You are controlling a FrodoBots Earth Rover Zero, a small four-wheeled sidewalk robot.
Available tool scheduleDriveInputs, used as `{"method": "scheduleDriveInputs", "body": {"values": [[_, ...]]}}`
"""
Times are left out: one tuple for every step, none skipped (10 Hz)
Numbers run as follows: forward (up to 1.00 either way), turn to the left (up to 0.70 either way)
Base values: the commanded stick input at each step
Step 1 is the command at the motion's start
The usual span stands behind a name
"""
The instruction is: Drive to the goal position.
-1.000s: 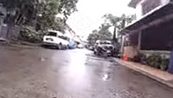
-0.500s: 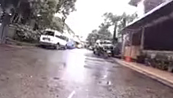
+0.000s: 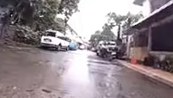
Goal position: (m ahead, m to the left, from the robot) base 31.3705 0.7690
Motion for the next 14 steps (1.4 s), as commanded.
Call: {"method": "scheduleDriveInputs", "body": {"values": [[1.0,0.11],[1.0,0.23],[1.0,0.04],[1.0,0.27],[1.0,0.16],[1.0,0.0],[1.0,0.0],[1.0,0.0],[1.0,0.0],[1.0,0.0],[1.0,0.0],[1.0,0.0],[1.0,0.0],[1.0,0.0]]}}
